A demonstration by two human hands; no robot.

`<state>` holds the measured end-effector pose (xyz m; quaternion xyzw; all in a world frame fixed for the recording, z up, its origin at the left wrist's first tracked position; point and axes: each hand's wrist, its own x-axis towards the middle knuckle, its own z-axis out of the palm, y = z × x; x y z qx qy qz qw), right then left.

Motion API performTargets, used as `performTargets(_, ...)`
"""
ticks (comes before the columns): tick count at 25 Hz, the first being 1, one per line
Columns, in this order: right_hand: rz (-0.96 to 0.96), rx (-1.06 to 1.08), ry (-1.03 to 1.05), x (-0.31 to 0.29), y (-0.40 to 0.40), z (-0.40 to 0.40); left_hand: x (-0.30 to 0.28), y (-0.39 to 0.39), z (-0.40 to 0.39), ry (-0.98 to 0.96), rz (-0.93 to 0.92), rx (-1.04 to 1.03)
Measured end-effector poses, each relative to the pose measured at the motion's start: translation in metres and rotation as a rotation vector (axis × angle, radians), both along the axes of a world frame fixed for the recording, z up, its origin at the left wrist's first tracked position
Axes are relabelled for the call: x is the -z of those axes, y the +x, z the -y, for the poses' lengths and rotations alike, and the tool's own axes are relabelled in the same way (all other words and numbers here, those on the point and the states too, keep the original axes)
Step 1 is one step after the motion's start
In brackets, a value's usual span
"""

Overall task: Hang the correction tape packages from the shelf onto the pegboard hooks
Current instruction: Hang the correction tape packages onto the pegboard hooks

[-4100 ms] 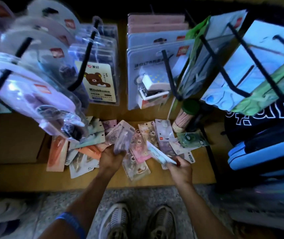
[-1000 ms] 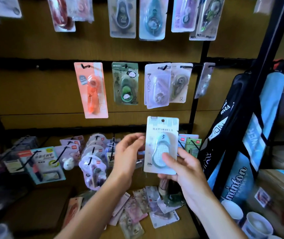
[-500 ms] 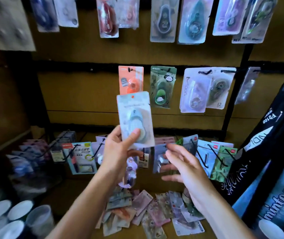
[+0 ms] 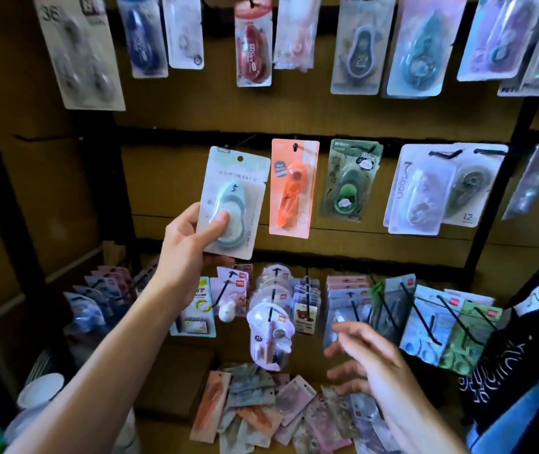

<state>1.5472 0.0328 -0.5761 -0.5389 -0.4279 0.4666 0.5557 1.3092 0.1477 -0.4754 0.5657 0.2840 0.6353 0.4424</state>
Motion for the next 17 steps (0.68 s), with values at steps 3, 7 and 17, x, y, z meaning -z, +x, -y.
performTargets(3, 0.015, -0.007, -0.029, 0.005, 0.001, 0.001, -0.001, 0.0, -0.001, 0.061, 0.074, 0.023)
performTargets(7, 0.021, -0.022, -0.047, 0.007, 0.008, 0.004, -0.007, 0.002, -0.009, 0.018, 0.067, -0.027)
performTargets(17, 0.002, -0.036, -0.084, 0.019, 0.014, 0.006, -0.001, 0.003, -0.025, -0.071, 0.056, -0.036)
